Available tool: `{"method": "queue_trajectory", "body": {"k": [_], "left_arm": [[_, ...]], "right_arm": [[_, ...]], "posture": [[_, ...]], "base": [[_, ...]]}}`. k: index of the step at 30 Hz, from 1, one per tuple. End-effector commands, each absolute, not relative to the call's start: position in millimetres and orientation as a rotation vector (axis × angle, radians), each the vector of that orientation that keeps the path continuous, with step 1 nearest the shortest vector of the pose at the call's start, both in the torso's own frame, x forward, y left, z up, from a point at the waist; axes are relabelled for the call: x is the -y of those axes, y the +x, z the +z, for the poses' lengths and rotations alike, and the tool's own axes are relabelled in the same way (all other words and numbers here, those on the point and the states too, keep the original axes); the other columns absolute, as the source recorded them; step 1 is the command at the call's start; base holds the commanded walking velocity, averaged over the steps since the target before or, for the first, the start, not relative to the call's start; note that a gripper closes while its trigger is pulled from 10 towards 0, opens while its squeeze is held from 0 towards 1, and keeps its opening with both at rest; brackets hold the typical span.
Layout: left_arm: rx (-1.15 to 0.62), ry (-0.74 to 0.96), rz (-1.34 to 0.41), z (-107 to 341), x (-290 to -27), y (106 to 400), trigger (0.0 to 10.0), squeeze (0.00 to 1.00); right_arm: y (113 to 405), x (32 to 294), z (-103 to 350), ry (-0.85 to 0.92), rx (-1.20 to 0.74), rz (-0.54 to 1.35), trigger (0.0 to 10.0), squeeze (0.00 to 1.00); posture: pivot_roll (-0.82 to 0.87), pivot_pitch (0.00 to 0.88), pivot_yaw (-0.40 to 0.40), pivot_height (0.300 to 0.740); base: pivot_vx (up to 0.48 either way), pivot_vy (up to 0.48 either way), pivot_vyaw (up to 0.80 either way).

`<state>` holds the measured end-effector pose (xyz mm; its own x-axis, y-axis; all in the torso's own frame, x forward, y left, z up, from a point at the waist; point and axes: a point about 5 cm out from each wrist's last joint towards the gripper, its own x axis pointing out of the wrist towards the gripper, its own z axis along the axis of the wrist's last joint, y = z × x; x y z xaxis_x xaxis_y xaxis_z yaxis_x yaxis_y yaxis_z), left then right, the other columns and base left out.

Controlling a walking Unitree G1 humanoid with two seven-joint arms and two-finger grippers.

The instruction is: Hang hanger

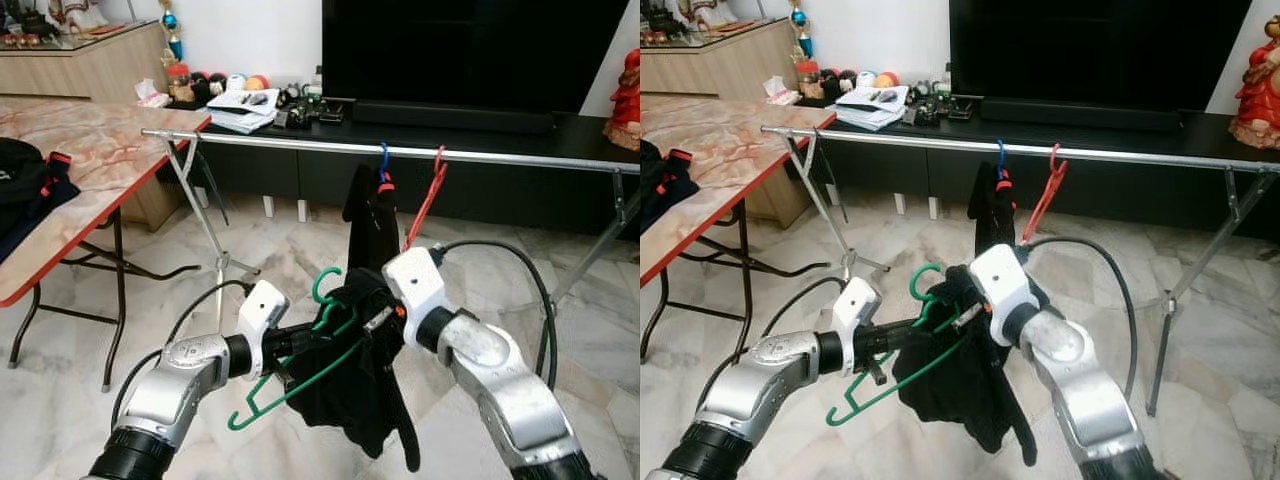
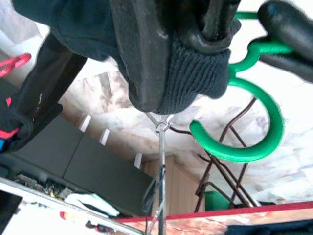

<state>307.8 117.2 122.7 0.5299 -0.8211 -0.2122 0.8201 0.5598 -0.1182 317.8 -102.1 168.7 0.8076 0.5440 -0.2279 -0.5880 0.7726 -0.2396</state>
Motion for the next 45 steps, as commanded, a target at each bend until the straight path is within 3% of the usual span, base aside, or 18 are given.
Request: {"method": "queue_trajectory", "body": {"k": [1,32,33,35,45], "left_arm": [[-0.231,-0.015,-1.002,129,-115,306,10.0,0.0],[-0.231,-0.015,-1.002,129,-115,306,10.0,0.0],[-0.238,0.002,-0.984,126,-114,307,10.0,0.0],[-0.238,0.01,-0.972,125,-114,308,10.0,0.0],[-0.244,0.008,-0.959,123,-112,308,10.0,0.0]], "right_arm": [[321,99,174,-0.331,-0.144,0.61,10.0,0.0],[321,99,174,-0.331,-0.144,0.61,10.0,0.0],[313,113,171,-0.541,-0.179,0.585,10.0,0.0],[309,119,171,-0.601,-0.186,0.568,10.0,0.0],[312,119,172,-0.65,-0.174,0.488,10.0,0.0]], "posture": [[0.06,0.043,0.051,0.74],[0.06,0.043,0.051,0.74],[0.05,0.049,0.053,0.74],[0.05,0.049,0.053,0.74],[0.05,0.045,0.053,0.74]], "base": [[0.0,0.0,0.0],[0.0,0.0,0.0],[0.0,0.0,0.0],[0.0,0.0,0.0],[0.0,0.0,0.0]]}}
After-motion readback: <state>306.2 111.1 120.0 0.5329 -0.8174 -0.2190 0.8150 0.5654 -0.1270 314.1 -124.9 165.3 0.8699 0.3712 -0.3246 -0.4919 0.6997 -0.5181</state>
